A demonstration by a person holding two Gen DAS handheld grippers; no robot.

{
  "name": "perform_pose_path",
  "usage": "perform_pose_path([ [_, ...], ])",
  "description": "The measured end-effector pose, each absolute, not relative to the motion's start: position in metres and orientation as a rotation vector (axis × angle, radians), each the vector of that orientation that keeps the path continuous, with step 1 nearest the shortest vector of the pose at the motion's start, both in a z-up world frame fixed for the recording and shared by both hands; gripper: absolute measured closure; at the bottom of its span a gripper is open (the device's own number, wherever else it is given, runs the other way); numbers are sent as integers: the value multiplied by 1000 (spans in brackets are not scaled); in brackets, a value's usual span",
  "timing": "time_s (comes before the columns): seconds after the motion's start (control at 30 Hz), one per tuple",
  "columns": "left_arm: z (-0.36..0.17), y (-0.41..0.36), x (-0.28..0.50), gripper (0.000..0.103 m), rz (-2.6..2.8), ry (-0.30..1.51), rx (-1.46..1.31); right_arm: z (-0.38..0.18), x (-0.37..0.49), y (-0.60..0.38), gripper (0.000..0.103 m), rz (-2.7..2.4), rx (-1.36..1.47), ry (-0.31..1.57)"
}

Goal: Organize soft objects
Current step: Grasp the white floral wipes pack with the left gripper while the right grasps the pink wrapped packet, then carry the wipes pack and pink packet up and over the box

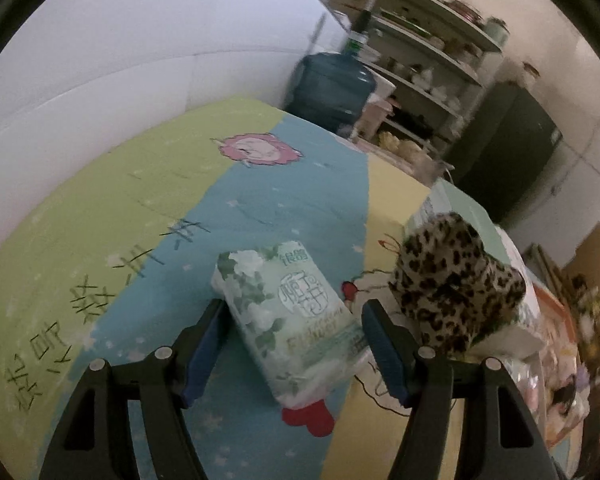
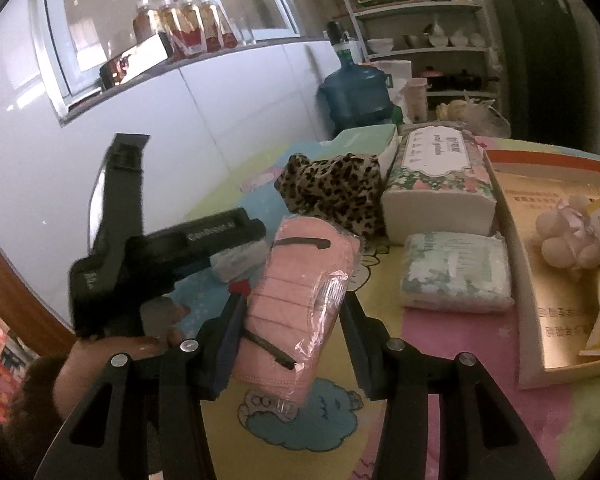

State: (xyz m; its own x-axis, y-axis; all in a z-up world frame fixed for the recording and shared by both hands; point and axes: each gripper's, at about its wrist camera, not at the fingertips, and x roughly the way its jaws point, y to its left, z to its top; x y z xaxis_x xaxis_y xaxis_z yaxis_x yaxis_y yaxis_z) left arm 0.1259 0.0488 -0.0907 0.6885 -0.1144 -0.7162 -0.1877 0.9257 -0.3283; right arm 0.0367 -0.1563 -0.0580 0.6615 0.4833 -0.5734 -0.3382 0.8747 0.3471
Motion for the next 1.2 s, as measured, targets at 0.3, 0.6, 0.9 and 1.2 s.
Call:
perform_pose_path([
  [0.3,-87,44,116,71,-125,787,-408,-60,34,-173,54,464,260,699],
  [0.6,-68,19,89,72,-176,711,-306,-59,31,-176,54,452,260,694],
  [0.9,-39,11,62,72,-204,643,-255,-50,23,-180,54,429,252,662],
  [1.2,-9,-7,37,72,-259,555,-215,-32,10,-204,54,361,277,591],
])
